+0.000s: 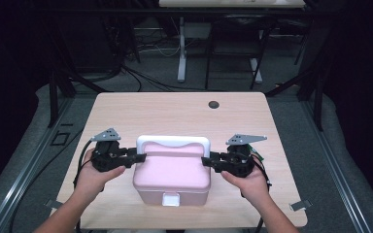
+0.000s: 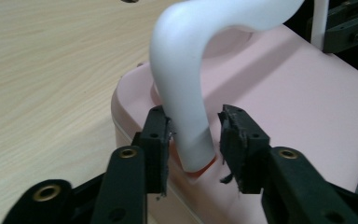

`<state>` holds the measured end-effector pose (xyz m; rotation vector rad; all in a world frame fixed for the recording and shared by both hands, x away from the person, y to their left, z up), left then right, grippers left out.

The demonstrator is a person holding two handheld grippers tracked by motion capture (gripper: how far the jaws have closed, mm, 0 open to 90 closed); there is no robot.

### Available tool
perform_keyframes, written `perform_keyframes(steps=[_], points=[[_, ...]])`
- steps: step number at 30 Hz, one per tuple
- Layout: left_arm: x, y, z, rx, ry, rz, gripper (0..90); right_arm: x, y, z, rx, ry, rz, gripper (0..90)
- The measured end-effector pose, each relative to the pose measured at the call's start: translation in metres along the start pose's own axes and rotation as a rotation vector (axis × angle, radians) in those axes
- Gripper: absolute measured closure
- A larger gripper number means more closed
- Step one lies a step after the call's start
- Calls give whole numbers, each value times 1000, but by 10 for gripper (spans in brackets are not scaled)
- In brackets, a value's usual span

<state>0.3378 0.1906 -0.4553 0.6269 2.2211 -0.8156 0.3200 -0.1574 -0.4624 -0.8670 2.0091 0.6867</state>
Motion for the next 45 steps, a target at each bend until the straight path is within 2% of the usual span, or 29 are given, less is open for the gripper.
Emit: perform_keyframes(steps=[1,2,3,5,6,9,14,20,26,31,33,38,44,45], points=[[0,0,-1,-9,-5,10,639,0,0,0,0,0,0,666],[1,-2,-2,-17,-8,25,662,0,2,-2,4,-3,-26,689],[1,-2,-2,-17,-8,25,662,0,2,-2,4,-3,-26,689],[3,-5,-3,-25,-12,49,666,1,6,-3,60,3,-61,713],[4,-5,-3,-26,-14,52,671,1,7,-3,62,1,-69,722],[5,-6,-3,-26,-24,46,684,2,8,-2,54,-15,-72,727],[8,-7,-5,-36,-37,64,732,4,13,-3,77,-35,-88,743],[7,-9,-7,-50,-26,61,735,1,15,-3,89,-3,-92,746],[8,-5,-12,-51,-16,50,735,-2,18,1,73,2,-96,747],[9,-5,-15,-56,-3,57,736,-3,20,2,66,9,-98,747],[9,-6,-16,-58,3,54,736,-4,21,2,51,22,-98,748],[6,-7,-23,-41,-7,43,737,-9,21,-2,28,7,-91,750],[-13,-4,-28,-18,-9,4,737,-22,16,-5,16,-16,-51,750],[-15,-4,-28,-21,-10,2,736,-24,14,-6,1,-27,-46,750]])
Point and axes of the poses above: each handheld gripper's, and its own axes: z roughly forward along the jaws, x roughly out of its underside, y roughly to its left, the point moved 2 cm from there along z, roughly forward along the jaws, and after that the axes turned 10 degrees about -z, right-handed, at the moved point
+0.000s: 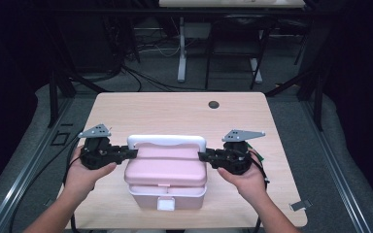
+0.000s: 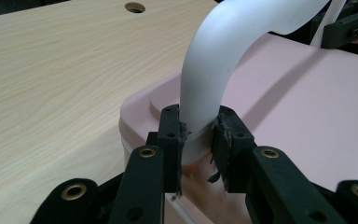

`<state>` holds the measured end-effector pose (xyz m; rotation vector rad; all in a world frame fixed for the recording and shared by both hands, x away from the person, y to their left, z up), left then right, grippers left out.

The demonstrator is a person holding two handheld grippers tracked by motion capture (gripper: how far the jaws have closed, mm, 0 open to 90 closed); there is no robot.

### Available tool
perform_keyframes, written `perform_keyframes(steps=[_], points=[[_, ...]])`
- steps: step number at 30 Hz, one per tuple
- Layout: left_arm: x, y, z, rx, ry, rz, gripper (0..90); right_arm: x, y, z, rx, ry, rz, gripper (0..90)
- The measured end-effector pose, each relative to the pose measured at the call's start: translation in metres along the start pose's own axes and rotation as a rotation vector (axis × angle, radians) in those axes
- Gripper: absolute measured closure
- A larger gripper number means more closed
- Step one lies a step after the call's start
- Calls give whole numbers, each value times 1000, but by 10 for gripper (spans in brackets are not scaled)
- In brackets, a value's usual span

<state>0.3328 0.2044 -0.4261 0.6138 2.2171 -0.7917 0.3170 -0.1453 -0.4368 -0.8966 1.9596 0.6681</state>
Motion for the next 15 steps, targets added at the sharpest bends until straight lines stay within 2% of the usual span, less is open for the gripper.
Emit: perform_keyframes(steps=[3,4,5,8,15], points=[[-4,0,-1,-5,5,4,733,-4,-2,-1,9,-3,11,750],[-6,0,-1,-5,9,5,731,-6,-4,-1,-10,-11,23,751],[-6,0,-1,-5,10,3,731,-6,-4,-1,-10,-11,23,751],[-6,0,-2,-4,10,10,709,-6,-4,-1,2,-10,32,751],[2,2,-22,2,-19,12,710,-6,-3,-1,1,0,39,752]])
Point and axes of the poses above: each handheld gripper's, and its own axes: z roughly forward along the jaws, x roughly out of its underside, y roughly to its left, the point moved 2 cm from there along z, roughly forward along the jaws, and after that the axes turned 10 degrees about -z, right-handed, at the moved point
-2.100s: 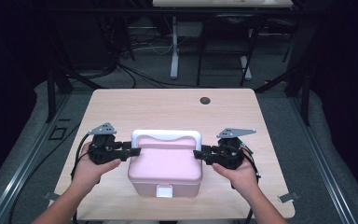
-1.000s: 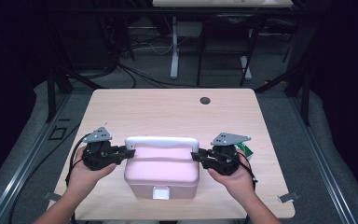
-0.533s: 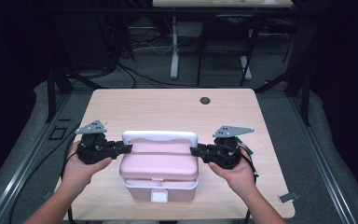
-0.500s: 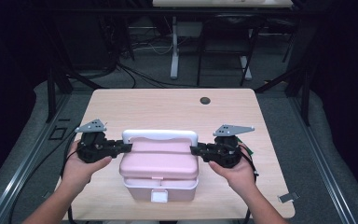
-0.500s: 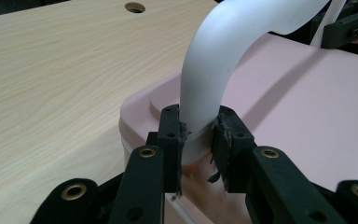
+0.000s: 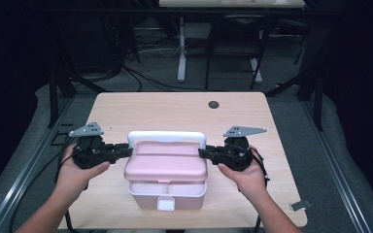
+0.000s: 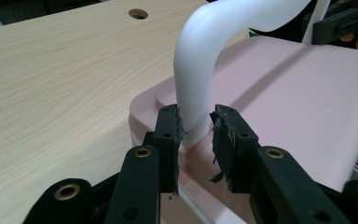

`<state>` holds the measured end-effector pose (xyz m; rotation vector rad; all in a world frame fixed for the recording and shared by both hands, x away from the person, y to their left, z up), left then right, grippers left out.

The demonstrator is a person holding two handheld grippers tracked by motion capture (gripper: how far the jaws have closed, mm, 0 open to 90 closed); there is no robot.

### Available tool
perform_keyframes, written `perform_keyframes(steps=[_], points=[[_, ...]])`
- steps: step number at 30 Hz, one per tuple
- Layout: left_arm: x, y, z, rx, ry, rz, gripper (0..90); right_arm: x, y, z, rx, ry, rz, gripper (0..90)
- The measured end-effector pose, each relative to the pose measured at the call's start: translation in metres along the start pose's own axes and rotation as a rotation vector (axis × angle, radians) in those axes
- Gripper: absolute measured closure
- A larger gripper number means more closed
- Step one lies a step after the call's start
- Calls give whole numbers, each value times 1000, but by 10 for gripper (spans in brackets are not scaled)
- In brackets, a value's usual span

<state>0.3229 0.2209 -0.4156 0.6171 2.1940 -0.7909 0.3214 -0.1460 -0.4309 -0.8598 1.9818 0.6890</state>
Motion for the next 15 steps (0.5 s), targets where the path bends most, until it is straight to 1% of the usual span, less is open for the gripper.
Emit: perform_keyframes(steps=[1,2,3,5,6,7,8,9,10,12,13,15], points=[[1,0,-3,-1,-3,3,712,0,0,0,4,-3,2,752],[3,0,-7,-4,0,7,717,0,0,0,-5,-1,2,752],[3,0,-7,-4,0,7,721,0,0,0,-5,-1,2,752],[12,0,-14,-7,9,16,735,-1,-1,0,-2,-1,3,752],[12,0,-14,-7,9,16,738,-1,-1,0,-2,-1,3,752],[19,1,-16,-8,21,17,749,-1,-1,0,2,-5,9,752],[22,1,-17,-7,26,21,754,-2,-1,0,1,0,9,752],[22,1,-17,-7,26,21,763,-2,-1,0,1,0,9,752],[29,1,-18,0,35,20,774,-3,-1,0,-6,-1,10,752],[32,0,-18,1,40,21,792,-3,-1,0,-4,-1,10,752],[37,-1,-17,8,52,24,803,-3,-2,0,4,-2,13,752],[40,-1,-16,9,58,28,812,-4,-2,0,2,3,14,752]])
Point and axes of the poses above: each handheld gripper's, and its own axes: z roughly forward along the jaws, x roughly out of its underside, y roughly to its left, the point moved 2 cm from there along z, roughly forward along the jaws, and after that the axes turned 10 degrees about -z, right-handed, at the moved point
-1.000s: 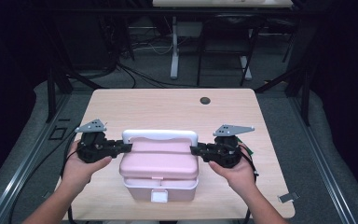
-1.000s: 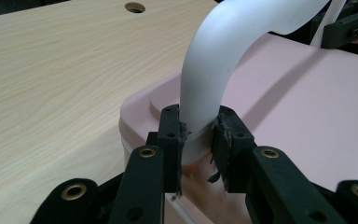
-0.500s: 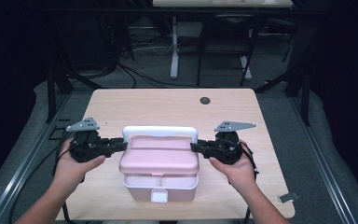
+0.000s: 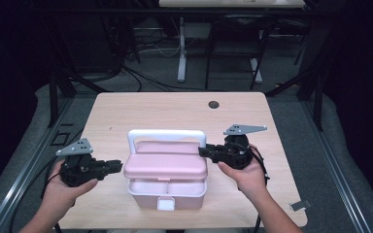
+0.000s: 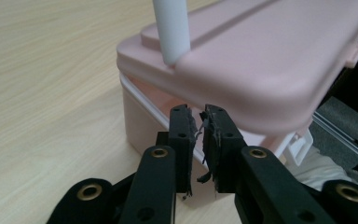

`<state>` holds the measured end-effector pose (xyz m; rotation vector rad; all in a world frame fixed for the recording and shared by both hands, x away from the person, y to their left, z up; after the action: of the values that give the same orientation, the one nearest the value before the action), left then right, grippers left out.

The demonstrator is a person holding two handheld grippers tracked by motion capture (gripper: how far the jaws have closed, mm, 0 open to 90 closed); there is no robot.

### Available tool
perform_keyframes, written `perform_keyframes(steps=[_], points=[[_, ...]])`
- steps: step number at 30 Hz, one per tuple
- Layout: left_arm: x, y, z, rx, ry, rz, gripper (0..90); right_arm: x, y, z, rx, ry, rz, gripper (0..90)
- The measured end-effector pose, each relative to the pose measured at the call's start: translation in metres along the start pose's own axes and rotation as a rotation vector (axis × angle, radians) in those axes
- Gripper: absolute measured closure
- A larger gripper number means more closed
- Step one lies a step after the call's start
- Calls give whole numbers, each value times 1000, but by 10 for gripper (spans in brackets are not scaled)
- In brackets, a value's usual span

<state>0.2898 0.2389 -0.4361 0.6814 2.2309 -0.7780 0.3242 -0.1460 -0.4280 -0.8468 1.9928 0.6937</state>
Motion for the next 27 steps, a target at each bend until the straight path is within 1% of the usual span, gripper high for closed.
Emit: perform_keyframes(steps=[1,2,5,6,7,10,11,12,13,14,16,20,24,27], points=[[4,-1,2,5,10,2,827,0,0,0,-8,-2,5,752],[4,-1,2,5,10,2,837,0,0,0,-8,-2,5,752],[9,-4,9,16,47,-1,860,-1,-1,0,-7,-2,5,752],[9,-4,9,16,47,-1,867,-1,-1,0,-7,-2,5,752],[11,-5,14,21,60,4,874,-1,-1,0,-8,-2,5,752],[11,-7,18,28,70,8,891,-1,-1,0,-8,0,6,752],[11,-10,22,39,78,13,893,-1,-1,0,-8,0,5,752],[11,-10,22,39,78,13,895,-1,-1,0,-8,0,5,752],[10,-14,26,49,89,27,896,-1,-1,0,-8,-1,5,752],[10,-14,26,49,89,27,896,-1,-1,0,2,1,4,752],[8,-20,30,63,99,44,896,-1,-1,0,-12,-1,5,752],[6,-26,34,73,104,57,897,0,-1,0,-10,-2,7,752],[4,-27,33,66,104,58,898,0,-1,0,-2,-3,5,752],[2,-28,32,68,101,57,899,1,-1,1,-7,-13,9,752]])
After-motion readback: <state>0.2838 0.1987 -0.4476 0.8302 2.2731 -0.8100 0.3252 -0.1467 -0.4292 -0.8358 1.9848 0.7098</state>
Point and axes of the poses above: each handheld gripper's, and its own axes: z roughly forward along the jaws, x roughly out of its underside, y roughly to its left, the point moved 2 cm from there along z, roughly forward along the jaws, and after that the axes turned 10 degrees about -z, right-handed, at the moved point
